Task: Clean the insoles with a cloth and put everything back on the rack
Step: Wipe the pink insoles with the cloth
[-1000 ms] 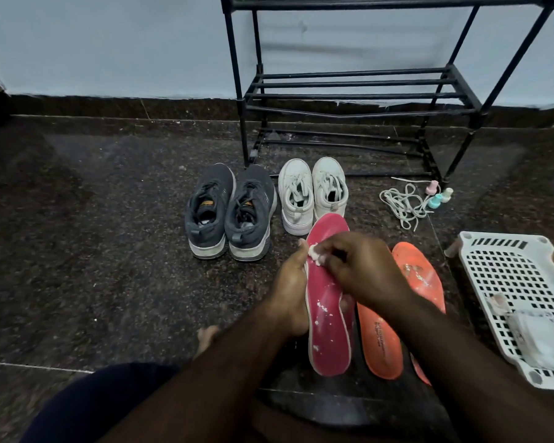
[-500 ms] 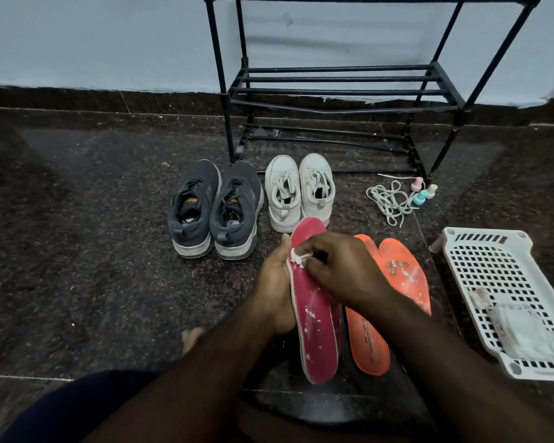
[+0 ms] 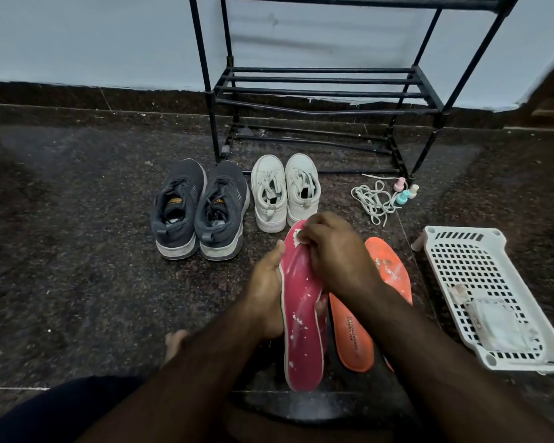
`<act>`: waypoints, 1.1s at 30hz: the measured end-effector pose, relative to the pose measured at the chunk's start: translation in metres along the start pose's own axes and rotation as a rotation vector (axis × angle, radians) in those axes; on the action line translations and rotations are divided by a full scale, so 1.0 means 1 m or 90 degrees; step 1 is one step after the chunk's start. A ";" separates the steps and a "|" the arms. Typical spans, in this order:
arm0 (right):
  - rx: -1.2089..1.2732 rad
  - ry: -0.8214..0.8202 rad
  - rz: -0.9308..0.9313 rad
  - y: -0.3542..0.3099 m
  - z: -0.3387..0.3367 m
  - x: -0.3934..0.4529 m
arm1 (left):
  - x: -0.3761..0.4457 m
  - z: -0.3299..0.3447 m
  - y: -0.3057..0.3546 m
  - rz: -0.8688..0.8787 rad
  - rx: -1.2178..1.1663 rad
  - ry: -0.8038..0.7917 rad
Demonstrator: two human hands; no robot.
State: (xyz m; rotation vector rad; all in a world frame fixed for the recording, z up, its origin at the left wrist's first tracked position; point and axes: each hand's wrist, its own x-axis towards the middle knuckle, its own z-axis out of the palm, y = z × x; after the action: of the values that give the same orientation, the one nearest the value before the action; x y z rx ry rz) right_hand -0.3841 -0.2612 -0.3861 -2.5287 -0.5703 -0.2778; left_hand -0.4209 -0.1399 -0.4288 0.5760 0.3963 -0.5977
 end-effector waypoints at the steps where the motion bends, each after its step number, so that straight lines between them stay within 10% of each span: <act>1: 0.005 -0.002 0.001 0.000 0.000 -0.001 | 0.000 0.001 -0.001 -0.002 0.006 0.004; 33: 0.063 -0.007 0.001 -0.009 0.000 -0.007 | -0.004 0.007 0.002 0.034 0.007 0.049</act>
State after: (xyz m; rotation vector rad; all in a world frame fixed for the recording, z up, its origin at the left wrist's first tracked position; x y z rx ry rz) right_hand -0.3947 -0.2566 -0.3844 -2.4371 -0.5713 -0.2302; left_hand -0.4210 -0.1410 -0.4211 0.6194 0.4491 -0.5287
